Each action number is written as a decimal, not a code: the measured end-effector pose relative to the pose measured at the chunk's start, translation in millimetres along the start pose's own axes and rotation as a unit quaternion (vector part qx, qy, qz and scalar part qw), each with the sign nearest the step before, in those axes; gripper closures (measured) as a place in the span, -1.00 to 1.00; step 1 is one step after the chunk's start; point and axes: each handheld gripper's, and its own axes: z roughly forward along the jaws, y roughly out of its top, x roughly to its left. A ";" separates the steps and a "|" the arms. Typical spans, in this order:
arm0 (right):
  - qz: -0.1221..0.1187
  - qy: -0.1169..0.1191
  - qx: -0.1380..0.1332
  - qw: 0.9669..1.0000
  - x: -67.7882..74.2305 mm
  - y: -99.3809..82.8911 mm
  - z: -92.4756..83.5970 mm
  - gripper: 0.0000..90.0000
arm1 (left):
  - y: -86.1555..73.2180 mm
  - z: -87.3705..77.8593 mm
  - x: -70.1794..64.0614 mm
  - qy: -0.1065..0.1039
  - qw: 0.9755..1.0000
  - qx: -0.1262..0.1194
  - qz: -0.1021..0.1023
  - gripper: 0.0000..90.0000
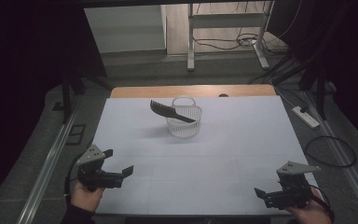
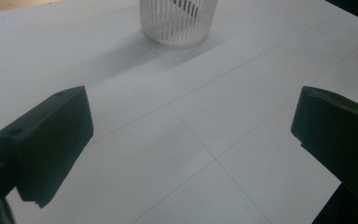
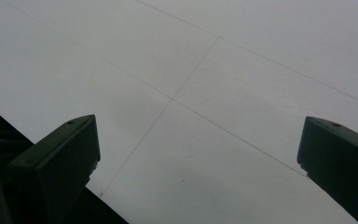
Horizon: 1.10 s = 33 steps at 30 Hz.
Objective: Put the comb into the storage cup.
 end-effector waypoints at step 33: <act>-0.001 -0.002 0.002 1.000 0.2 0.4 0.4 -1.00 | -42.2 -41.1 1.6 0.063 0.997 0.032 -0.026 -1.00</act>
